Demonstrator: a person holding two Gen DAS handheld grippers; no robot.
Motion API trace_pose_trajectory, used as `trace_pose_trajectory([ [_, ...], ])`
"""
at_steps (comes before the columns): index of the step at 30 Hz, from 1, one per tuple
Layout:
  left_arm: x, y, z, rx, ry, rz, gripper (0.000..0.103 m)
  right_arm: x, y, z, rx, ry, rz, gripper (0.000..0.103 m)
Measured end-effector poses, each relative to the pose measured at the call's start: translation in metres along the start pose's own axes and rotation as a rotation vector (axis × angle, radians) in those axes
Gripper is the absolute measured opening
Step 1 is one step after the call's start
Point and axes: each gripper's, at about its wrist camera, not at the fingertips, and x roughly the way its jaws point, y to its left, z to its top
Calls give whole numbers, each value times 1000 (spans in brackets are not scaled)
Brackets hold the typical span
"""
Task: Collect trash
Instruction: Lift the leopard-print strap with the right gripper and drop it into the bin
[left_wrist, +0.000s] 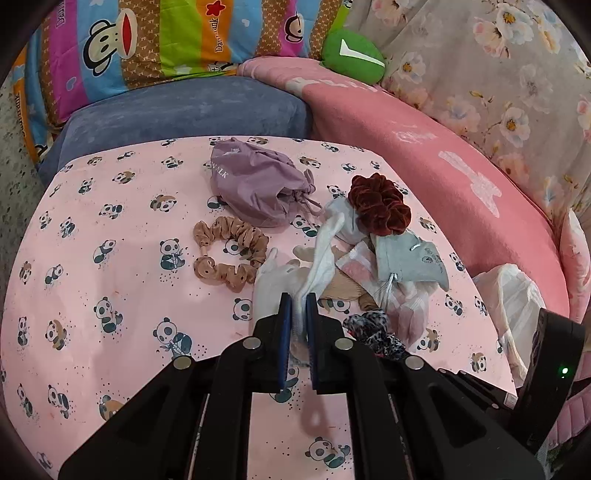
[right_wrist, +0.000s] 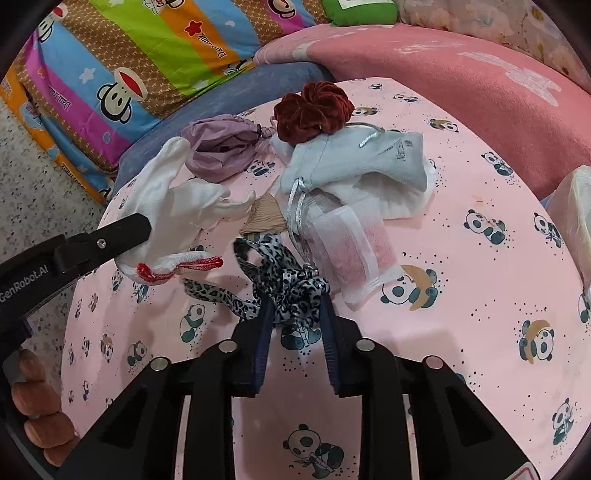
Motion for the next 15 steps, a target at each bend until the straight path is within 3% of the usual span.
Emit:
trace_pose_trajectory([
  [3,-1,-2,-1,4,2,4,8,1,-2,-3,3,2,9,4],
  [15,-23,-22,8,40,-41,-1,8,-67,-10,23,2,-163,29,3],
])
